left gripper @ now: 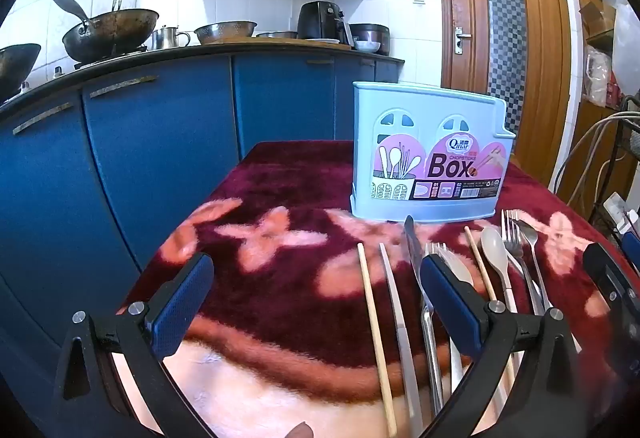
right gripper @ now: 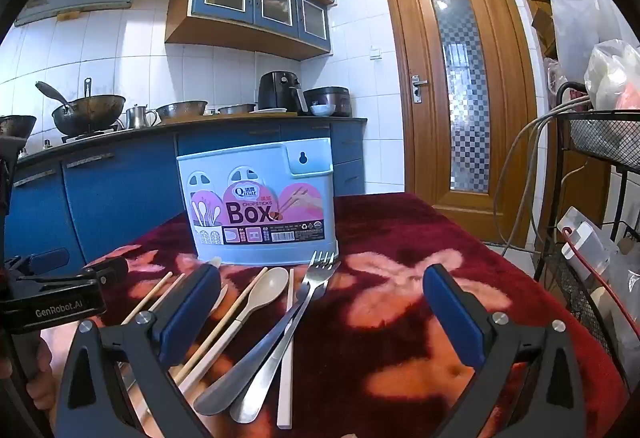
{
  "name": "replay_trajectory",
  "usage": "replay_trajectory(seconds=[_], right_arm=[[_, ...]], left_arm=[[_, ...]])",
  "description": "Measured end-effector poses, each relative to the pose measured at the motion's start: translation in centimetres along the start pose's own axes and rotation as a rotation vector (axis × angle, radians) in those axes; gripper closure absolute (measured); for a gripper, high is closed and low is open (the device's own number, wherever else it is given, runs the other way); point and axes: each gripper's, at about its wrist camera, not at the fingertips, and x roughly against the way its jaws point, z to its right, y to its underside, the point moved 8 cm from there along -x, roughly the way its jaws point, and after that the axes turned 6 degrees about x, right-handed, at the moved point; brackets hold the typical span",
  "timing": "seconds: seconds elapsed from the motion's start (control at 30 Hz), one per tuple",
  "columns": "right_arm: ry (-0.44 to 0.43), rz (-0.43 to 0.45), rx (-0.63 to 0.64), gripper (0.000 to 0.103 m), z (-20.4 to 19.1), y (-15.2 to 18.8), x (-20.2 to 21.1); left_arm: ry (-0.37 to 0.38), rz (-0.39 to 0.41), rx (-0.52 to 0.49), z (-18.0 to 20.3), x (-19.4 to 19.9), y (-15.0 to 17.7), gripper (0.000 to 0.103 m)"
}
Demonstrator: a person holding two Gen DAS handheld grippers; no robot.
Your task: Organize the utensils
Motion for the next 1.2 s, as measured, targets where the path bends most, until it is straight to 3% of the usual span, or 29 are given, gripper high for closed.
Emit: replay_trajectory(seconds=[1.2], right_arm=[[-0.002, -0.010, -0.006, 0.000, 0.06, 0.14, -0.10]], left_arm=[[-0.006, -0.004, -0.009, 0.05, -0.03, 0.03, 0.000]])
